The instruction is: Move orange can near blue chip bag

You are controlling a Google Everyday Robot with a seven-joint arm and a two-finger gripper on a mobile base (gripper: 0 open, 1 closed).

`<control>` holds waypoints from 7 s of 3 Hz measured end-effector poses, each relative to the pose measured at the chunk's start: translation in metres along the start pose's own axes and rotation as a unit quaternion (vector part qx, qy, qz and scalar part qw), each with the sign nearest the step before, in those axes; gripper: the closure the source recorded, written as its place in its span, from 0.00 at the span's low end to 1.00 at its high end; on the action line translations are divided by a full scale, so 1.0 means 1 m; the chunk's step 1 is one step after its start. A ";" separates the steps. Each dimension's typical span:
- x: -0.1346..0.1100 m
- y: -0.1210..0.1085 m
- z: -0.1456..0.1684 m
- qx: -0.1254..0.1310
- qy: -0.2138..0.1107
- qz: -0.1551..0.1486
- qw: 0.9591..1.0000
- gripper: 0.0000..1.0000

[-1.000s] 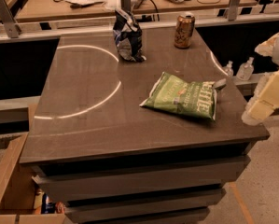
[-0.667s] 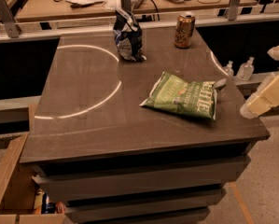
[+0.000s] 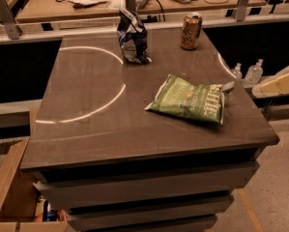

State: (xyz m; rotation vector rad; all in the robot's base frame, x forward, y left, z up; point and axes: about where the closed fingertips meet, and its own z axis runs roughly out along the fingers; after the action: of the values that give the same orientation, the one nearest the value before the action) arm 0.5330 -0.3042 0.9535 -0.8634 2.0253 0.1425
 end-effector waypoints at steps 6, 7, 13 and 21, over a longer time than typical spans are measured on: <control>-0.019 -0.091 0.109 0.035 -0.168 0.068 0.983 0.00; -0.028 -0.121 0.149 0.038 -0.176 0.074 0.981 0.00; -0.086 -0.134 0.288 -0.021 -0.189 0.074 0.979 0.00; -0.139 -0.007 0.300 -0.198 -0.174 0.067 0.962 1.00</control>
Offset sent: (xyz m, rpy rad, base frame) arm 0.0761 -0.0402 -0.0582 0.1412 -0.0781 -0.0153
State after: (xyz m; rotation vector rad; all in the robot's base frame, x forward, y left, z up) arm 0.7955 -0.1147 0.8871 -0.8703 1.7428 0.7469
